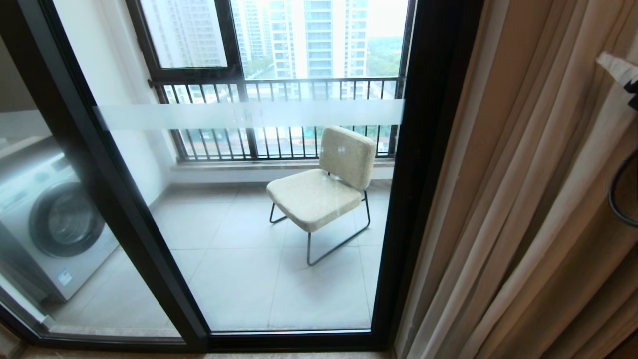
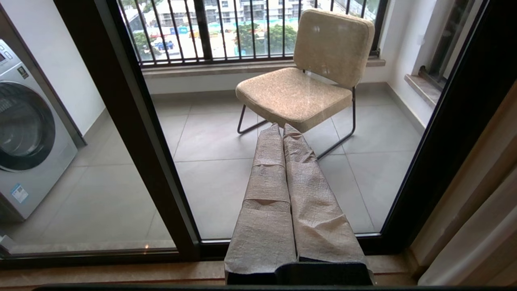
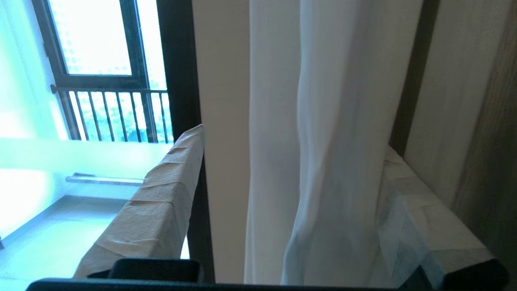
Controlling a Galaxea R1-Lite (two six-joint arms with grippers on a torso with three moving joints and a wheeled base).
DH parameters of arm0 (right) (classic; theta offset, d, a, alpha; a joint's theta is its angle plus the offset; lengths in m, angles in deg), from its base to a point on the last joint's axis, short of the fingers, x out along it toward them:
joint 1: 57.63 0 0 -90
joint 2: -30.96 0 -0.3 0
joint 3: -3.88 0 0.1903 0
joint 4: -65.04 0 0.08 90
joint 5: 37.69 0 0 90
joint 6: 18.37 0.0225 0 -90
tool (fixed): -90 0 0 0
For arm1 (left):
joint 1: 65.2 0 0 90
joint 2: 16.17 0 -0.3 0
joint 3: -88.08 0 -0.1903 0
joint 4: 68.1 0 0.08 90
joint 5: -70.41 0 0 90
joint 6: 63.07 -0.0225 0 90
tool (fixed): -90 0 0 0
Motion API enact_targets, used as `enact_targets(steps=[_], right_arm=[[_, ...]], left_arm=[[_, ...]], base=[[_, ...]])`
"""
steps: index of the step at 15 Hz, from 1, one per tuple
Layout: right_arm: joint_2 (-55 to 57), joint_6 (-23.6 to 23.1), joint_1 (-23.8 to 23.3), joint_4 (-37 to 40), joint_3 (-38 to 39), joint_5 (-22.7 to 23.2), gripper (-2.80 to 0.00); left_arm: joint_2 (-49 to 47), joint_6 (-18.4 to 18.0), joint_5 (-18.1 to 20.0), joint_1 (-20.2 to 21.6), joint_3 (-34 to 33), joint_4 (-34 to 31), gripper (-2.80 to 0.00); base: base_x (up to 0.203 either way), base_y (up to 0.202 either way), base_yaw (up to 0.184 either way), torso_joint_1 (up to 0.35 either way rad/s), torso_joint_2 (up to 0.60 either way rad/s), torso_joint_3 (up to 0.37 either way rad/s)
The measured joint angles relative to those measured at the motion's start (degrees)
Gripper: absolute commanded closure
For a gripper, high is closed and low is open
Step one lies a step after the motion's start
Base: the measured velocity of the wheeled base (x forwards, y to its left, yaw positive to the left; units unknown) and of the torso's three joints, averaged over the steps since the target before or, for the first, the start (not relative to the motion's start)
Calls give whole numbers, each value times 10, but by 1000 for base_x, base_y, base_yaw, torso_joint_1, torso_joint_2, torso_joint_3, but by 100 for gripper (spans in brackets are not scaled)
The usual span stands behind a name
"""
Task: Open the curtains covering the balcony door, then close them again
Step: Pull the inner curtains open on both sides
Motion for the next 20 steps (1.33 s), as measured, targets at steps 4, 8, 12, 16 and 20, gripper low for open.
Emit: enact_targets(steps=[4, 8, 12, 16, 20], right_arm=[[-91, 0, -2, 2, 112, -1, -280], [-169, -1, -2, 6, 190, -1, -280], [-210, -2, -2, 8, 218, 0, -280], [-236, -9, -2, 8, 231, 0, 0], [-260, -9, -2, 11, 245, 0, 0]], left_arm=[[0, 0, 0, 0, 0, 0, 0], [0, 0, 0, 0, 0, 0, 0], [0, 0, 0, 0, 0, 0, 0], [0, 0, 0, 0, 0, 0, 0], [0, 0, 0, 0, 0, 0, 0]], base=[[0, 0, 0, 0, 0, 0], [0, 0, 0, 0, 0, 0], [0, 0, 0, 0, 0, 0], [0, 0, 0, 0, 0, 0], [0, 0, 0, 0, 0, 0]])
